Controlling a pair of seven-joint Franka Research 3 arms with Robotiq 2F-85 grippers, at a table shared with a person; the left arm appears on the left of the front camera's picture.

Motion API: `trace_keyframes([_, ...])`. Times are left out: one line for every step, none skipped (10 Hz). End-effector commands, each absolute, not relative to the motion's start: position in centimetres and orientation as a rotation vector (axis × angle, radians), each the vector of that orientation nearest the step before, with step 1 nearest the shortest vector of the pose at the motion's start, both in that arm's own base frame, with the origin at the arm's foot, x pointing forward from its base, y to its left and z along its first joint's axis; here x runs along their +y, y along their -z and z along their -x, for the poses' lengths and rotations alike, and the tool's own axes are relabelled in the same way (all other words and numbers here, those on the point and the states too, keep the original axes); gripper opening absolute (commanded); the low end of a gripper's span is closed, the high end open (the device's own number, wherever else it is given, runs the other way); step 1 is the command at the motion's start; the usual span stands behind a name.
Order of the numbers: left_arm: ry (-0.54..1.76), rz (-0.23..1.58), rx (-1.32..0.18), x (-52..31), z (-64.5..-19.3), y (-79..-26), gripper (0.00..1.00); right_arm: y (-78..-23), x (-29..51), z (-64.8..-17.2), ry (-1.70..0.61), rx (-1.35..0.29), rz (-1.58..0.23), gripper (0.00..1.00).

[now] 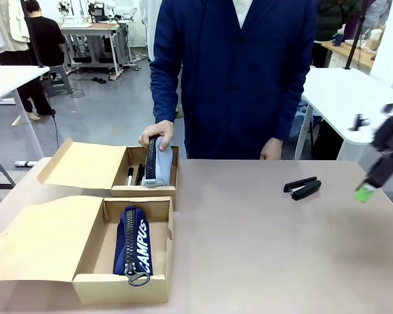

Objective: Place items inside the box.
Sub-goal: Pick up a Pencil pouch or Stapler and place it inside the Mailer Box closest to the robot.

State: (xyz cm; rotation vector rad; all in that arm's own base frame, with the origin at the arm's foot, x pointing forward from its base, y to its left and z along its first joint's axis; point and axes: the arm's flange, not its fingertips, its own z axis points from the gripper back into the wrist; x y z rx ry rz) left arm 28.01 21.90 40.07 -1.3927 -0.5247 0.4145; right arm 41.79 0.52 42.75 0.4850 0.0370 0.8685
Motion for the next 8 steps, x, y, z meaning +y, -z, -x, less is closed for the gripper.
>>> trace_keyframes([-0.399, 1.402, -0.548, 21.5, -27.6, -40.1, 1.0, -41.6, 0.4, -44.4, -0.428, 0.28, -0.7, 1.0])
trace_keyframes([-0.399, 1.402, -0.548, 21.5, -27.6, -40.1, 1.0, -42.7, 0.5, -41.8, -0.868, 0.037, -0.485, 1.0])
trace_keyframes([-0.399, 1.402, -0.548, 21.5, -27.6, -40.1, 1.0, -42.7, 0.5, -41.8, -0.868, 0.037, -0.485, 1.0])
trace_keyframes([-0.399, 1.402, -0.548, 21.5, -27.6, -40.1, 1.0, -40.1, 2.1, -43.8, -0.751, 0.172, -0.539, 1.0])
trace_keyframes([-0.399, 1.402, -0.548, 21.5, -27.6, -40.1, 1.0, -39.6, 3.1, -47.0, -1.038, 0.227, -0.389, 1.0])
trace_keyframes([-0.399, 1.402, -0.548, 21.5, -27.6, -40.1, 1.0, -39.6, 3.6, -51.1, -1.234, 0.132, -0.17, 1.0])
trace_keyframes([-0.399, 1.402, -0.548, 21.5, -27.6, -40.1, 1.0, -39.6, 3.6, -54.2, -1.366, -0.023, -0.02, 1.0])
trace_keyframes([-0.399, 1.402, -0.548, 21.5, -27.6, -40.1, 1.0, -39.2, 2.8, -56.3, -1.43, -0.062, 0.055, 1.0])
